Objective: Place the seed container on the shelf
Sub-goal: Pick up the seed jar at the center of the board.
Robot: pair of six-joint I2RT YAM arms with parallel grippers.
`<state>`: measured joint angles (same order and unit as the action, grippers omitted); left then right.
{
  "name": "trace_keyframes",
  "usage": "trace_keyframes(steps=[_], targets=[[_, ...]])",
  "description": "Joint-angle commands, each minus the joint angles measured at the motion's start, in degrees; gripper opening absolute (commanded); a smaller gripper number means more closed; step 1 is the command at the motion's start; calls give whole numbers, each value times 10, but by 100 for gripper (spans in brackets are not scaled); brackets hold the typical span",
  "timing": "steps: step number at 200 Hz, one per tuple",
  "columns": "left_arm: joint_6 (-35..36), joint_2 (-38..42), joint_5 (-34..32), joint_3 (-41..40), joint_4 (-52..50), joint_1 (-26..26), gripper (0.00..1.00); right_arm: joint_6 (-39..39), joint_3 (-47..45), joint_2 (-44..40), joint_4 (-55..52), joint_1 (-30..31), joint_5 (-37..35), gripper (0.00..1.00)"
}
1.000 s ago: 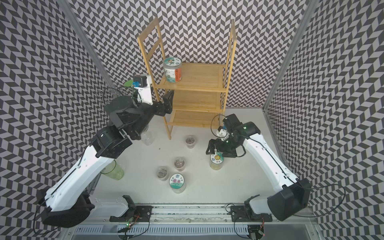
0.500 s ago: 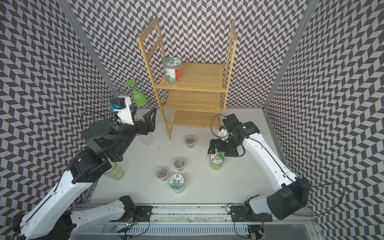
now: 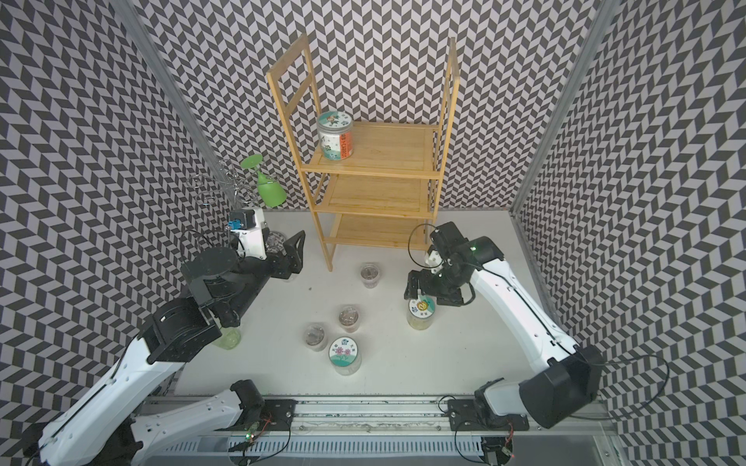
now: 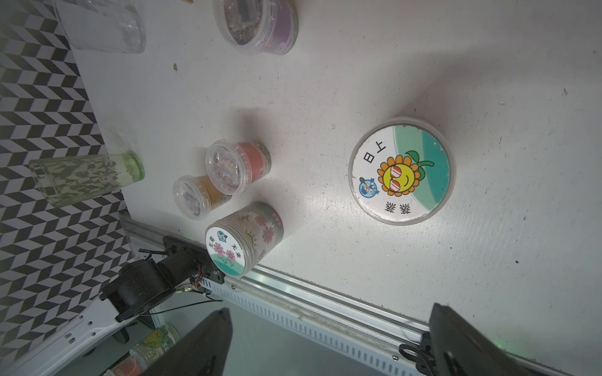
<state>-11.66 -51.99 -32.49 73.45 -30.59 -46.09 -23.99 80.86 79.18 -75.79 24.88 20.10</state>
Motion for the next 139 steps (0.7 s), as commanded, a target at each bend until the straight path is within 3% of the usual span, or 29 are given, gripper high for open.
trace_keyframes(steps=[1, 86, 139], targets=[[-18, 3, -3, -4, -30, 2, 86, -27, -8, -22, 14, 19, -19, 98], [-76, -4, 15, -18, -90, 6, 86, -99, -29, -8, 23, 131, -73, 100], [-95, 9, 37, -46, -104, 13, 86, -136, -46, 3, 25, 163, -104, 100]])
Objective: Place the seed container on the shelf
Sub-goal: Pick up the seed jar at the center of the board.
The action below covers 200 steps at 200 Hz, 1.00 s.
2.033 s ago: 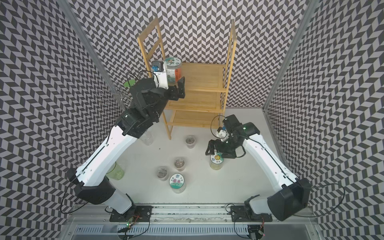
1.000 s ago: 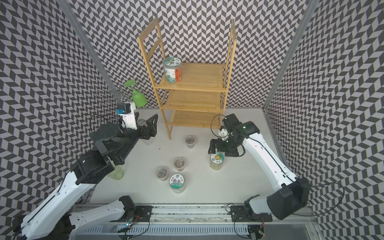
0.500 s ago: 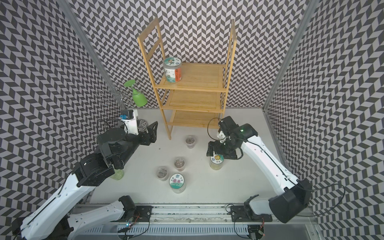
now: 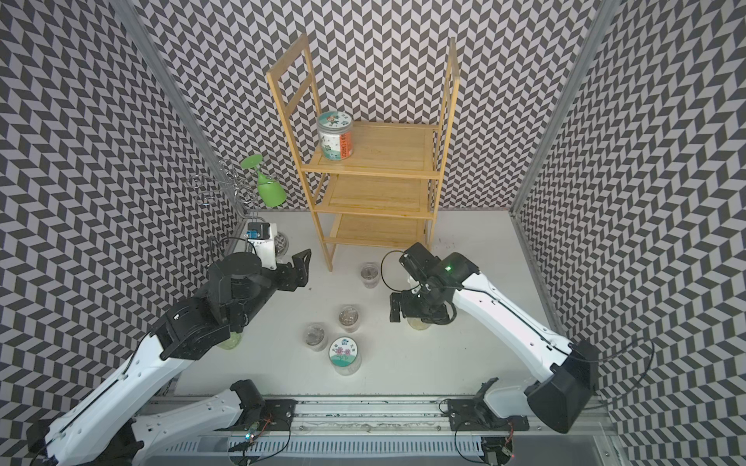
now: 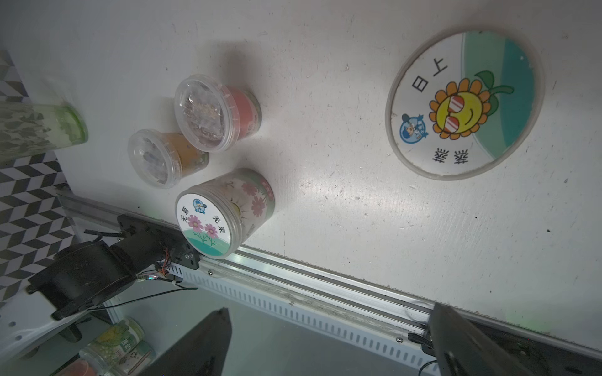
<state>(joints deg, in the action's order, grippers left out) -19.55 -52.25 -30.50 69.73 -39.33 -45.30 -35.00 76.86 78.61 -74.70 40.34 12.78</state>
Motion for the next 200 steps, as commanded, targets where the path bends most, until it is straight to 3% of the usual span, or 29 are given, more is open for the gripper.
trace_keyframes(steps=[1, 34, 72, 151, 200], targets=[[-17, 12, 17, -9, -17, 6, 86, -27, -6, 9, 14, 9, -32, 100], [-27, 22, 28, -27, -25, 12, 86, -32, -17, 17, 32, 20, -26, 100], [-62, 47, 23, -48, -48, 20, 86, -29, -12, 46, 55, 83, -7, 100], [-188, 109, 7, -83, -114, 32, 86, -16, 64, 132, 80, 227, -7, 100], [-231, 138, -1, -89, -152, 31, 86, -15, 124, 209, 83, 276, -18, 100]])
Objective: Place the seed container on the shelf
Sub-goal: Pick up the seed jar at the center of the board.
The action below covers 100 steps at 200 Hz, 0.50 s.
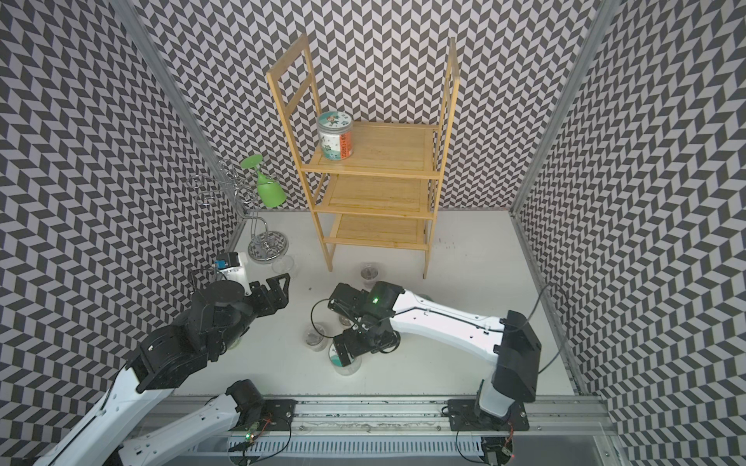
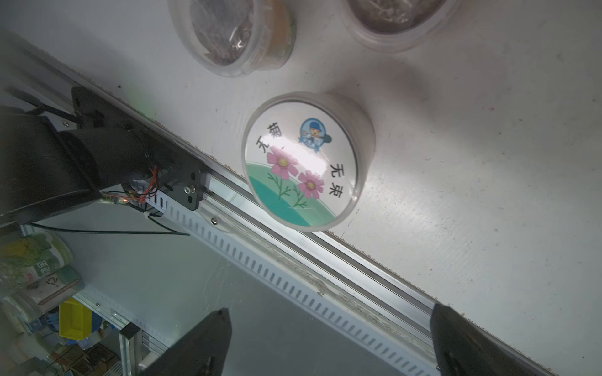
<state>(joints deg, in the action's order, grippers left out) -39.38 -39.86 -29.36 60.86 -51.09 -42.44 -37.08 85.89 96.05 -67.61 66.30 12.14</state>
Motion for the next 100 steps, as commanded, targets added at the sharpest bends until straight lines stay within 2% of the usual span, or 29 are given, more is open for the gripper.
trace_keyframes(steps=[1, 100], targets=[[-33, 14, -12, -1, -35, 2, 86, 6, 35, 36, 12, 17, -12, 99], [-38, 46, -12, 3, -66, 2, 86, -9, 134, 167, -50, 44, -93, 99]])
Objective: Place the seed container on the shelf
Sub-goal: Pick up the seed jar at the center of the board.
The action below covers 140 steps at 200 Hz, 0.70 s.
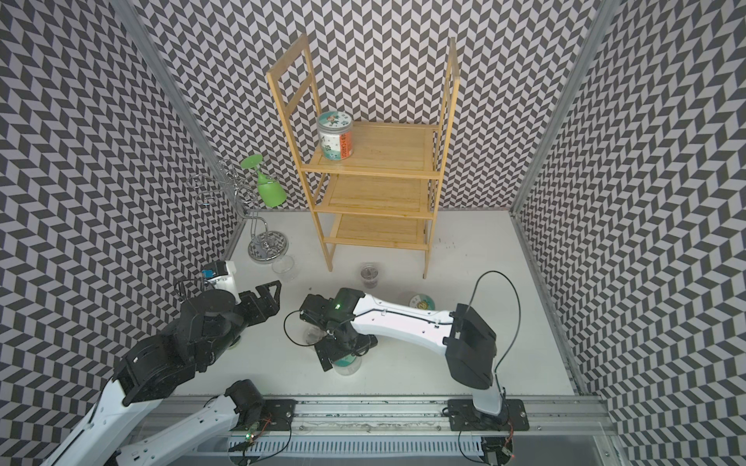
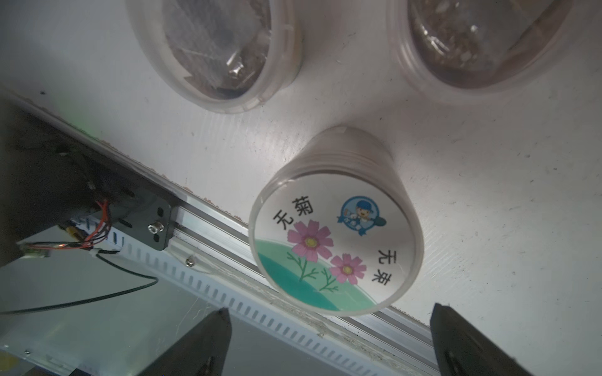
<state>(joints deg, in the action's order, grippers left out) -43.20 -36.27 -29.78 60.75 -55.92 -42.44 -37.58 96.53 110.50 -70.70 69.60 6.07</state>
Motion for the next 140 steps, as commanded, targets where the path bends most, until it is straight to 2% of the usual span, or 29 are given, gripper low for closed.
trace_keyframes(steps=[1, 140], targets=[[1, 10, -8, 4, -17, 3, 86, -4, 29, 23, -19, 11, -32, 99], [27, 11, -12, 4, -8, 3, 86, -7, 78, 102, -35, 16, -65, 99]])
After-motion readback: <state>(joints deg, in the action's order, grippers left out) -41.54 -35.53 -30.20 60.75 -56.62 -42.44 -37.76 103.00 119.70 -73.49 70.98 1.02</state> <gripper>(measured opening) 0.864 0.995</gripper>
